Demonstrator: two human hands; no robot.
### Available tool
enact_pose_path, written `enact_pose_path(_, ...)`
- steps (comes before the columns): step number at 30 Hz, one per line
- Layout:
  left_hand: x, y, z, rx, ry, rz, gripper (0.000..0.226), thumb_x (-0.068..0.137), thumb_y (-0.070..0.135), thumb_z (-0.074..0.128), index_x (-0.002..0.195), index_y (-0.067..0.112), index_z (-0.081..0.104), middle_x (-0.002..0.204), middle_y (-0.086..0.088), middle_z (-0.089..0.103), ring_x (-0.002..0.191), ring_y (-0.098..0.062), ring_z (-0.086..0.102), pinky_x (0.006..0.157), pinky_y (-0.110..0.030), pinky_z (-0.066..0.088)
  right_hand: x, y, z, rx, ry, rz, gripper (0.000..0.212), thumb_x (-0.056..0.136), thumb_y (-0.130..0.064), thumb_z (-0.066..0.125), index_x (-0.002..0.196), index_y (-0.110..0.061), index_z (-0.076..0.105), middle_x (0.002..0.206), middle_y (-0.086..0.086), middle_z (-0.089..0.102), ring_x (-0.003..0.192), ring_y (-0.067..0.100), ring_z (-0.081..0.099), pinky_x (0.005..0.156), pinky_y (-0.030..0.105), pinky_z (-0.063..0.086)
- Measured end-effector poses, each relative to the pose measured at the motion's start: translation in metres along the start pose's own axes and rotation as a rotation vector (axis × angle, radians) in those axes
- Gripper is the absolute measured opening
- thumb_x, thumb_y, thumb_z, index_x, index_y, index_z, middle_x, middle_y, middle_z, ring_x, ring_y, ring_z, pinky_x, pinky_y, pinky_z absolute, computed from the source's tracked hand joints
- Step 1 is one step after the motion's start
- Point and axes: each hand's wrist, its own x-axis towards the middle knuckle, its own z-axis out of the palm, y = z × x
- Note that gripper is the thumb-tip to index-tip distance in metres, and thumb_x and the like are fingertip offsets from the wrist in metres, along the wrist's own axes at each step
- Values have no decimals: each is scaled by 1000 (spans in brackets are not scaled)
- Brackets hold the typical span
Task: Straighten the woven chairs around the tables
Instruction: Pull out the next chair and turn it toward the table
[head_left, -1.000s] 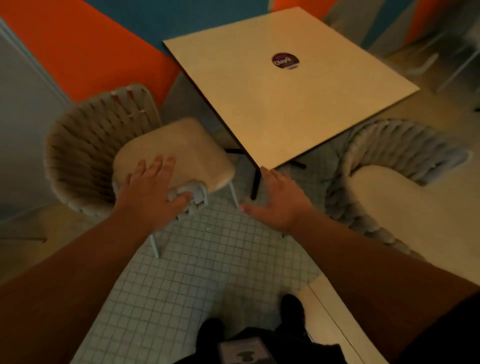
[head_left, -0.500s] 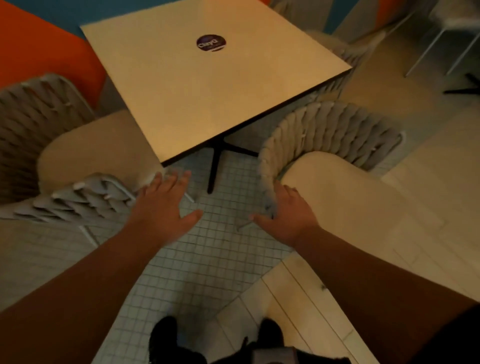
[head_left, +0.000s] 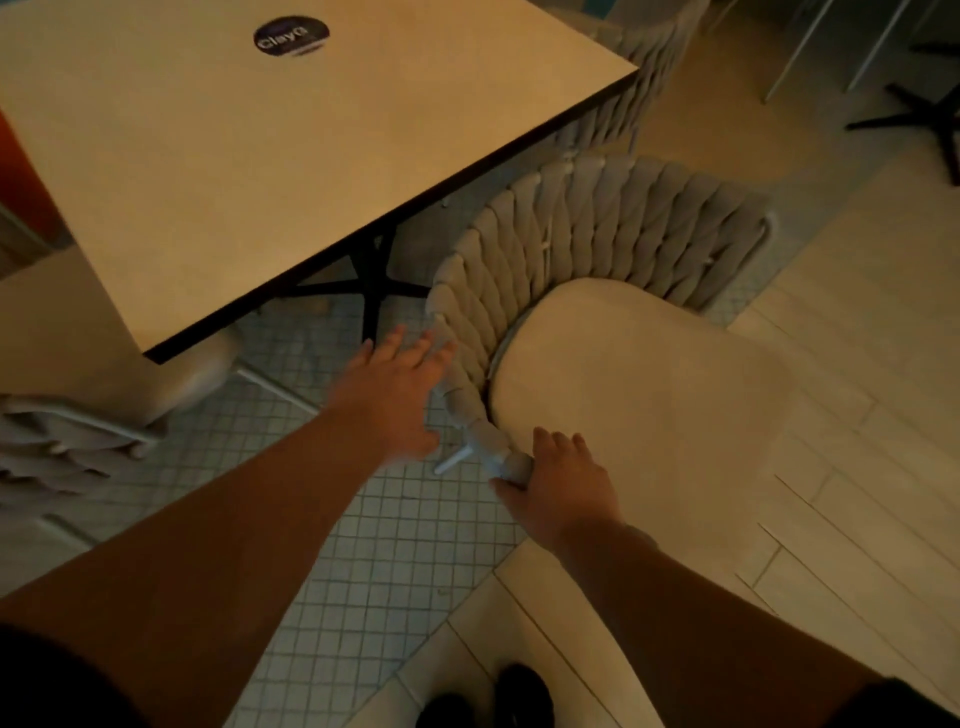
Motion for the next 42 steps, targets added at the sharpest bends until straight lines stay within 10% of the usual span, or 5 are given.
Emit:
enact_pose_path(6, 46, 16, 9, 220, -83, 135, 95, 82, 53, 70, 157, 29, 18, 169, 0, 2, 153, -31, -12, 123, -56, 1, -3, -2, 0, -12, 86, -53, 47, 90, -69, 51, 109, -26, 54, 101, -2, 63, 93, 26, 66, 66, 33, 40)
enact_pose_path(12, 68, 31, 11, 410, -94, 230, 75, 78, 62, 65, 141, 23, 50, 151, -3, 42, 149, -32, 15, 123, -54, -4, -1, 1, 3, 27, 130, -73, 45, 89, -70, 45, 103, -28, 53, 95, -3, 64, 88, 26, 65, 64, 34, 42)
enact_pose_path(42, 8, 113, 34, 253, -9, -4, 67, 78, 58, 59, 134, 23, 51, 140, -3, 47, 140, -27, 26, 124, -47, 2, -28, 89, -1, -18, 97, -311, 31, 88, -60, 55, 86, -30, 47, 78, -5, 55, 81, 27, 63, 61, 32, 40)
